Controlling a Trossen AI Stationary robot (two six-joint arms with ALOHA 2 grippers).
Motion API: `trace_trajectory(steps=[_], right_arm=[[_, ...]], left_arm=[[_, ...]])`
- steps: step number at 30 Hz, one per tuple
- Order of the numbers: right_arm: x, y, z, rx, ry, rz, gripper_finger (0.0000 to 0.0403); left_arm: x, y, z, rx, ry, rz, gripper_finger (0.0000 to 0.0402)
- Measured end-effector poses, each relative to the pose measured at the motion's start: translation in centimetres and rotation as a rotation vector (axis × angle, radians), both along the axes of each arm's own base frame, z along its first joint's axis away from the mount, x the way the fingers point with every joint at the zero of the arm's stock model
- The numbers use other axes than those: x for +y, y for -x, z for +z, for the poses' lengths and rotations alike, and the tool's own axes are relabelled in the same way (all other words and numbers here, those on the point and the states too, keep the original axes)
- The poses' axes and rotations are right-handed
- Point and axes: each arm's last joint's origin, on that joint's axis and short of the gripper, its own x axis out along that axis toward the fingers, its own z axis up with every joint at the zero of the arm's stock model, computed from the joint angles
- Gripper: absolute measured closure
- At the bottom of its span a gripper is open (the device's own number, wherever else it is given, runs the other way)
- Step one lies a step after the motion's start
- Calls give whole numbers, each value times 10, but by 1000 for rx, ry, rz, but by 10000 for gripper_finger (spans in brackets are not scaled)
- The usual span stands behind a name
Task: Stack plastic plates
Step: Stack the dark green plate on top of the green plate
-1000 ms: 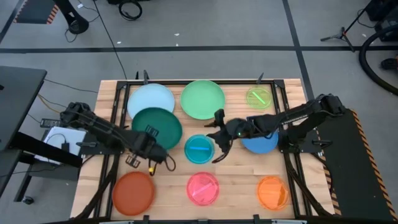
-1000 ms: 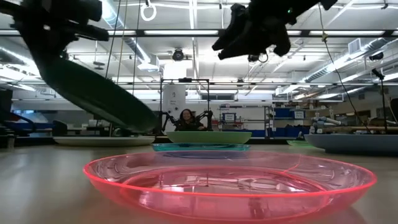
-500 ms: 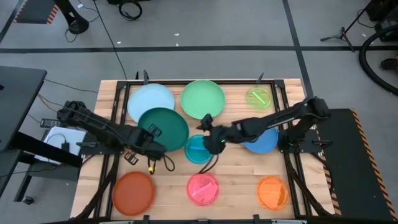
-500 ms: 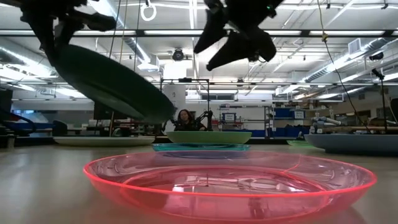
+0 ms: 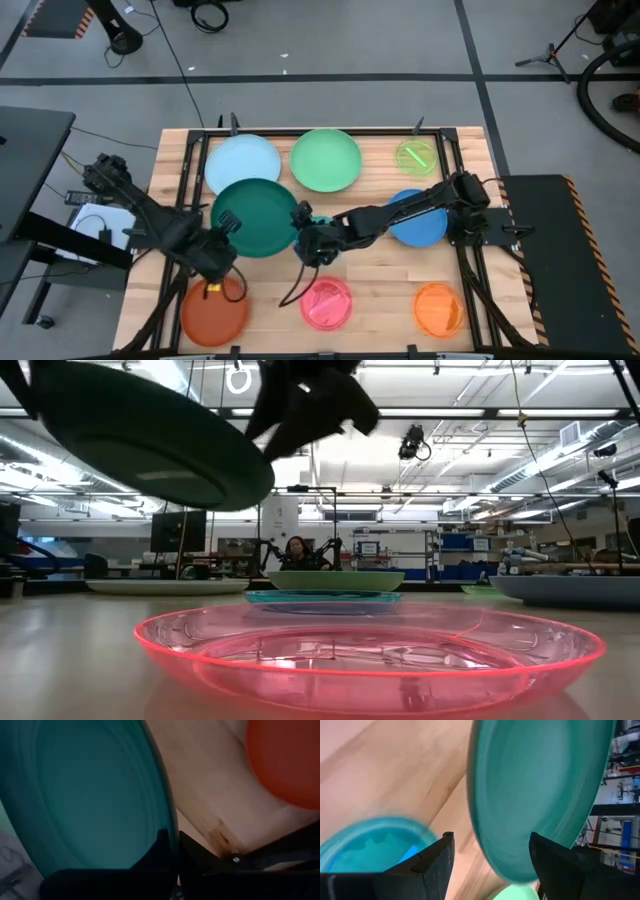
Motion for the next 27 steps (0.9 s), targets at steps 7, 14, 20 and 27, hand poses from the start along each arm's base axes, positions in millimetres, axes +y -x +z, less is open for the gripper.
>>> trace_trajectory(steps=[7,14,20,27], right_arm=[[3,-8,-5,16,0,58,160],[1,-8,1,5,104,58,163],[1,-7,0,31,133,83,170],[-1,-6,-3,66,152,98,229]], left_arm=[[-12,20,7,-88,-2,-58,386],[-17,23,7,-96,-3,-89,386],[-17,23,7,-83,9,-90,386],[-17,23,7,-71,10,-121,386]])
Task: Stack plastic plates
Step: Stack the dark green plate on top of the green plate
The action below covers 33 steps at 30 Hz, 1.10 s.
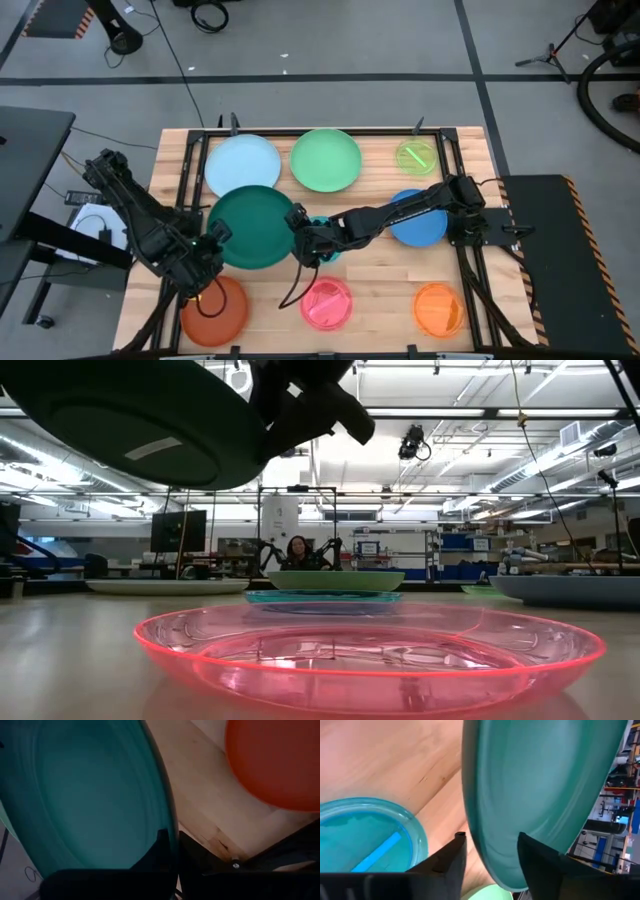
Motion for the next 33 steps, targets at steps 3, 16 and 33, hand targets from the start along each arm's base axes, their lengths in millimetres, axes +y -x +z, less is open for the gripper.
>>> trace_trajectory(steps=[3,16,33], right_arm=[[-2,0,-1,6,2,-4,268],[6,5,-7,81,102,39,386],[-8,14,-11,143,19,-125,387]], left_arm=[[0,-1,0,0,-1,-8,386],[1,-2,1,-69,1,92,354],[16,6,8,-245,-56,341,156]])
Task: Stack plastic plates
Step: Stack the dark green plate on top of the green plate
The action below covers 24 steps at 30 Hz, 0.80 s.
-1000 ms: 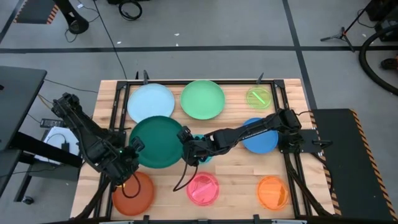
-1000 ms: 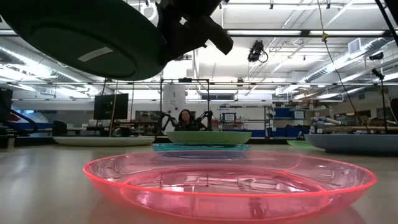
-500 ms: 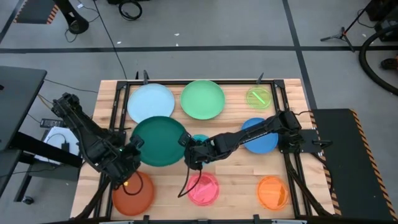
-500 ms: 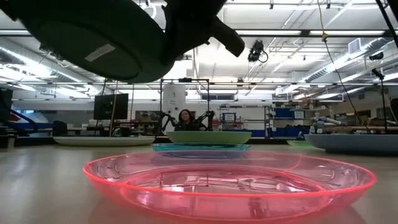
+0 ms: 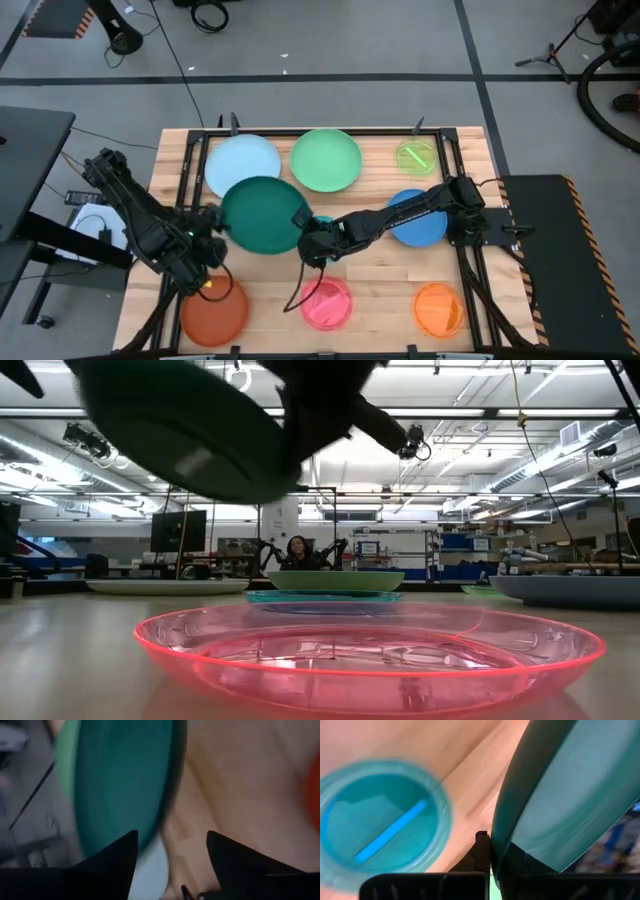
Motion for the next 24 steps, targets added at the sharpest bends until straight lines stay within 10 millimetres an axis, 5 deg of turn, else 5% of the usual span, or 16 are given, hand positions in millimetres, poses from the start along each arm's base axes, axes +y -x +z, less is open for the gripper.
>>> trace_trajectory(steps=[8,15,19,24], right_arm=[[-67,19,-11,165,-129,-414,387],[-123,27,-16,189,-146,-675,387],[-133,27,-34,278,-120,-706,389],[-121,21,-59,432,-26,-646,389]], left_arm=[[54,35,38,-499,54,261,138],[106,75,54,-807,295,572,155],[123,94,57,-908,392,679,165],[130,103,59,-968,453,692,170]])
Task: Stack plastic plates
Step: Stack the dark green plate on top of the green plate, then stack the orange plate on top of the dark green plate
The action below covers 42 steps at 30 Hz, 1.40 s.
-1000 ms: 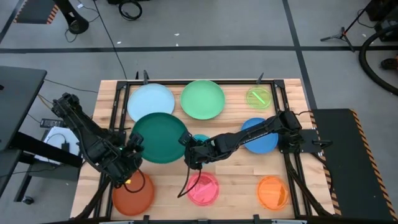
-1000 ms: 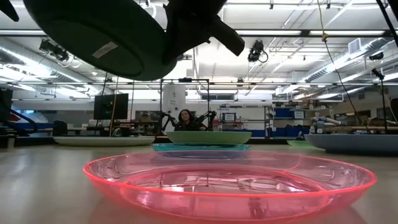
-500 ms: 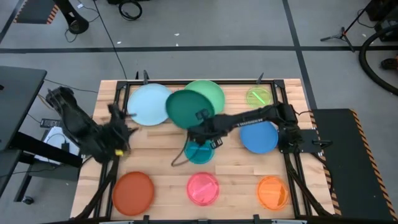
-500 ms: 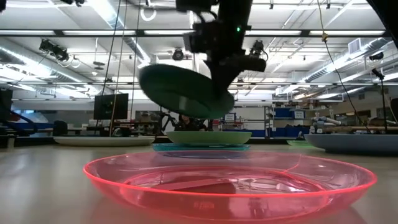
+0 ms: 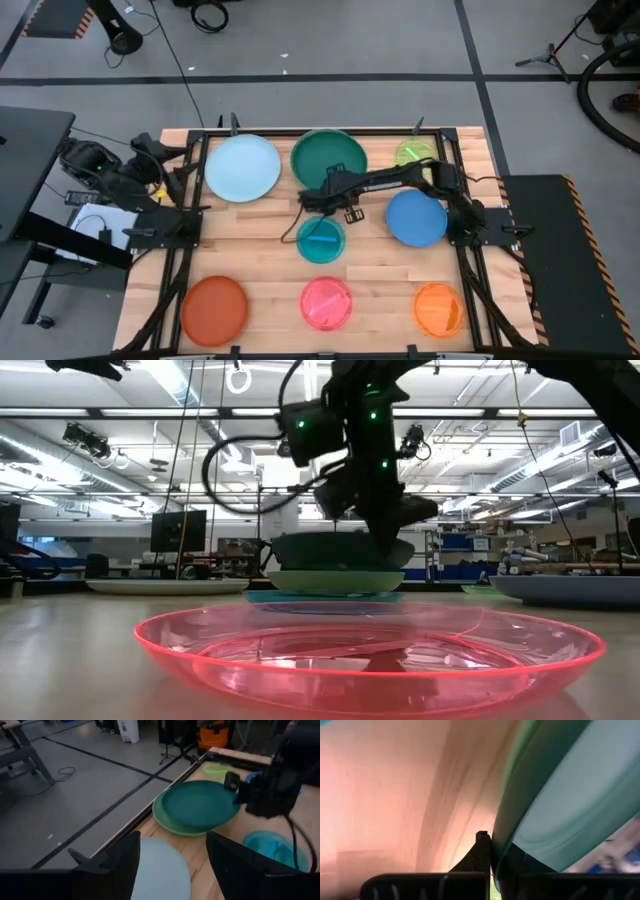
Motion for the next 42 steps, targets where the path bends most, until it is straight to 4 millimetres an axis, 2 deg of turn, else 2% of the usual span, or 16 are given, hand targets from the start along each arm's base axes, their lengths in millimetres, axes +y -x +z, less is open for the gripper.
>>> trace_trajectory(steps=[6,16,21,25,30,34,37,42], right_arm=[[2,-8,-11,92,83,63,389],[-23,-12,-13,78,73,82,387],[-28,-10,-17,88,67,84,377],[-28,-10,-19,91,54,83,346],[-26,-7,-17,114,64,79,286],[-11,1,2,110,81,7,239],[3,10,28,16,104,-59,216],[41,24,73,-238,112,-119,205]], left_arm=[[-3,-4,4,-8,-34,-38,170],[-4,-5,6,-15,-43,-52,170],[-6,-9,11,-26,-75,-84,171],[-10,-14,18,-25,-141,-151,171],[-17,-22,33,-79,-211,-277,171],[-30,-33,39,-92,-195,-508,171],[-50,-56,24,-25,-207,-633,171],[-89,-107,-38,185,-206,-714,171]])
